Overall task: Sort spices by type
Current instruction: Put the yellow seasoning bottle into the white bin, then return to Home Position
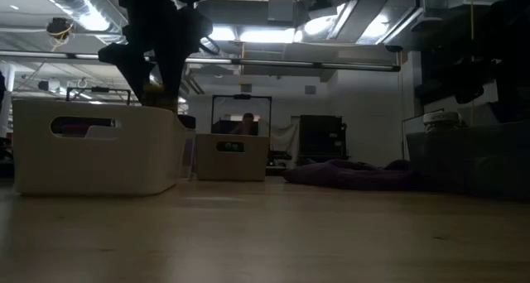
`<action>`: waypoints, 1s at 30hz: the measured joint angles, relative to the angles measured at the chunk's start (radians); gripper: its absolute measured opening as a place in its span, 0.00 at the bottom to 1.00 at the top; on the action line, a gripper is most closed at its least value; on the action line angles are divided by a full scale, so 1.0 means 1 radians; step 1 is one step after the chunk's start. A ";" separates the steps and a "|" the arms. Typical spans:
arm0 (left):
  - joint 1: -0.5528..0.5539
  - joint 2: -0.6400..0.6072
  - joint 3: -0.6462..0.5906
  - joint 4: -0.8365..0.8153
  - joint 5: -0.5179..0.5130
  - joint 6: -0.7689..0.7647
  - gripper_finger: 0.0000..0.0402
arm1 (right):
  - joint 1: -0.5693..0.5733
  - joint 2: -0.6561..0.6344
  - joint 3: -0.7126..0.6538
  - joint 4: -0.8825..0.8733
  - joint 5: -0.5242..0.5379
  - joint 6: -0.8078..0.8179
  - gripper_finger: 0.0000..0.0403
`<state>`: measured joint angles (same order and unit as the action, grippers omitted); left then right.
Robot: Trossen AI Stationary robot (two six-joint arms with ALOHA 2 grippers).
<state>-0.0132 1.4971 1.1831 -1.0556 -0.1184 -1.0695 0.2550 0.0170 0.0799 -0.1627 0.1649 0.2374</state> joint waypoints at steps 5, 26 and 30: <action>0.000 0.000 0.000 -0.002 -0.001 0.007 0.69 | 0.000 0.000 0.000 0.000 0.000 0.000 0.71; -0.072 -0.100 0.000 0.008 -0.071 0.078 0.71 | 0.000 0.000 0.000 0.000 0.000 0.000 0.71; -0.112 -0.143 0.000 0.038 -0.167 0.120 0.71 | 0.000 0.000 0.000 0.000 0.000 0.000 0.71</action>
<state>-0.1256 1.3539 1.1834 -1.0174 -0.2859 -0.9498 0.2546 0.0170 0.0799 -0.1627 0.1646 0.2375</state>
